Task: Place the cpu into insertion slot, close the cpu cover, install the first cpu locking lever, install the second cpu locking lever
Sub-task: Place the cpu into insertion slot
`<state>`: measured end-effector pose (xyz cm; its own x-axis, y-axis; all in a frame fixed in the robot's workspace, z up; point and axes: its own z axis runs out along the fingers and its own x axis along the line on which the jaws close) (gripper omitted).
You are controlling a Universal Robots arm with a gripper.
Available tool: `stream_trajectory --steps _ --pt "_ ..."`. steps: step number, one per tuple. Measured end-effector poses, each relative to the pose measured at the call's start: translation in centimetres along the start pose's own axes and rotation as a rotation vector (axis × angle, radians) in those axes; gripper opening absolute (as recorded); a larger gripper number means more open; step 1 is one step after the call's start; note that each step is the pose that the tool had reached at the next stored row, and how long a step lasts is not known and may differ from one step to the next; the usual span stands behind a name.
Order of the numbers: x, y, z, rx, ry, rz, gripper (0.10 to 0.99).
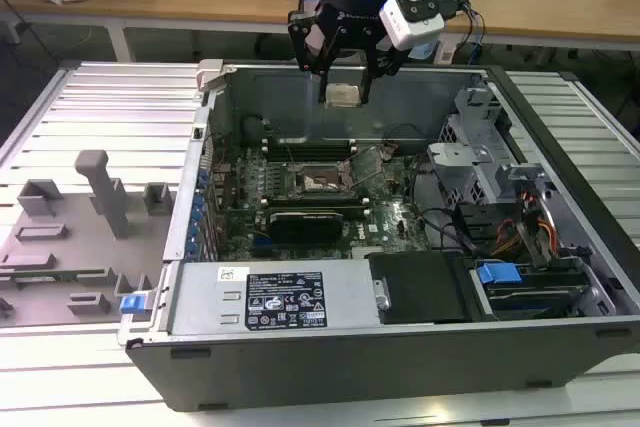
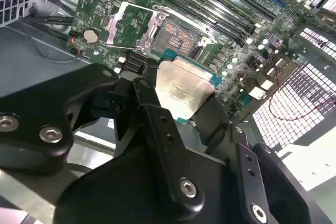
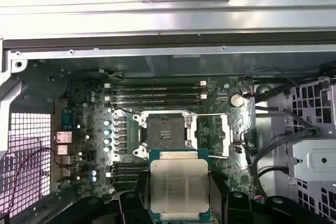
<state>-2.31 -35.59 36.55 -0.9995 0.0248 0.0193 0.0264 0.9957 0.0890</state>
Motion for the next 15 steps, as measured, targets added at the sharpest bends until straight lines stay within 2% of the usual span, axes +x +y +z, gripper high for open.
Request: stream_trajectory --steps 9,11,12,13,15 --pt "0.03 0.02 0.05 0.000 -0.0015 0.000 0.541" --pt "0.10 -0.02 0.32 -0.002 -0.0053 0.000 0.541" --pt "0.41 -0.05 0.55 -0.008 -0.0126 -0.001 0.541" --pt "0.59 -0.07 0.72 -0.009 -0.0170 -0.002 0.541" --pt "0.68 -0.11 1.12 -0.009 -0.0197 -0.002 0.541"
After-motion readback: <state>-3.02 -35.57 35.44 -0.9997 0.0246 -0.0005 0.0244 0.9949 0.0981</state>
